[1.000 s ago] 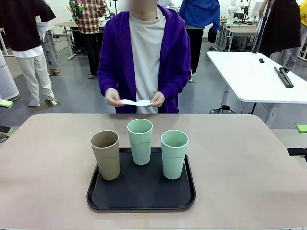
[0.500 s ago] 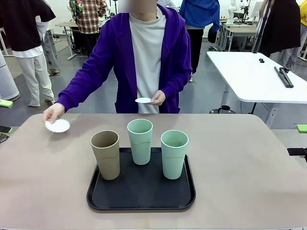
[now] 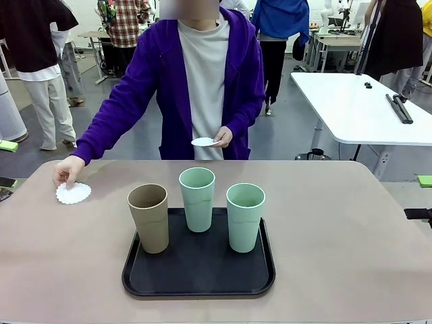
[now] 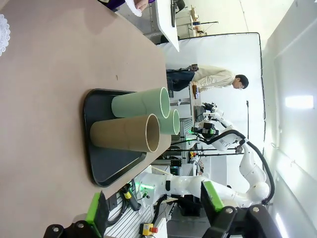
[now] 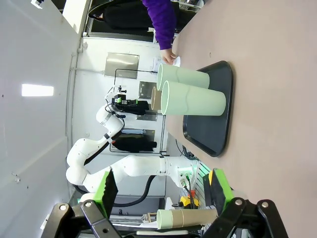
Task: Place coasters on the table and set cups on them.
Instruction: Pick up one Reusable plastic cup and place it on a coaster set by the human.
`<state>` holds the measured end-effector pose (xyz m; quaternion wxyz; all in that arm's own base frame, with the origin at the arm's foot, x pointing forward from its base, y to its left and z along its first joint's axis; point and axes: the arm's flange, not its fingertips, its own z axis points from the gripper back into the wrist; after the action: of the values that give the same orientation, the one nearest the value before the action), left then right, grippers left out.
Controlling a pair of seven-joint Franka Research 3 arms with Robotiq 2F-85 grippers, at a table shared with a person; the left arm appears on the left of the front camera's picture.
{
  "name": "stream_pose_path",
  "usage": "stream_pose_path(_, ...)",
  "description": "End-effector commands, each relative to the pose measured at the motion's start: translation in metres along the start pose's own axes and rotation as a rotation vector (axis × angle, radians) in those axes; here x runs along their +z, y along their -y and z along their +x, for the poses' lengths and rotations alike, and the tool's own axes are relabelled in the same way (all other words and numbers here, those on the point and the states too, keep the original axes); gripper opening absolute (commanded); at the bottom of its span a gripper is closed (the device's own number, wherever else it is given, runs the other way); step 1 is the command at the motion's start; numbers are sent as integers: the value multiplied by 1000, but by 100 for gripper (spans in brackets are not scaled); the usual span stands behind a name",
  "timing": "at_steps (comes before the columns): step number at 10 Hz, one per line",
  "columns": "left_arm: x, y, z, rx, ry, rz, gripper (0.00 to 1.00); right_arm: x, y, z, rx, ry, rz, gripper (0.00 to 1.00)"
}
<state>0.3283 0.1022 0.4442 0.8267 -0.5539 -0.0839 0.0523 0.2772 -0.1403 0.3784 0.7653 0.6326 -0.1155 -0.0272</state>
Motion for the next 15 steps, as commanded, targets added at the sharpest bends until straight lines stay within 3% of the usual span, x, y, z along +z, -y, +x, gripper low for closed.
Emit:
stream_pose_path(1, 1, 0, 0, -6, 4, -12, 100, 1, 0, 0, -4, 4, 8, 100)
stream_pose_path(8, 0, 0, 0, 0, 0, 0, 100, 1, 0, 0, -4, 4, 8, 100)
stream_pose_path(9, -1, 18, -3, -150, -34, 62, 100, 1, 0, 0, -4, 4, 8, 100)
stream_pose_path(11, -17, 53, 12, -337, -85, 243, 100, 1, 0, 0, -4, 4, 8, 100)
stream_pose_path(15, -117, 110, 24, -704, -462, 685, 100, 1, 0, 0, -4, 4, 8, 100)
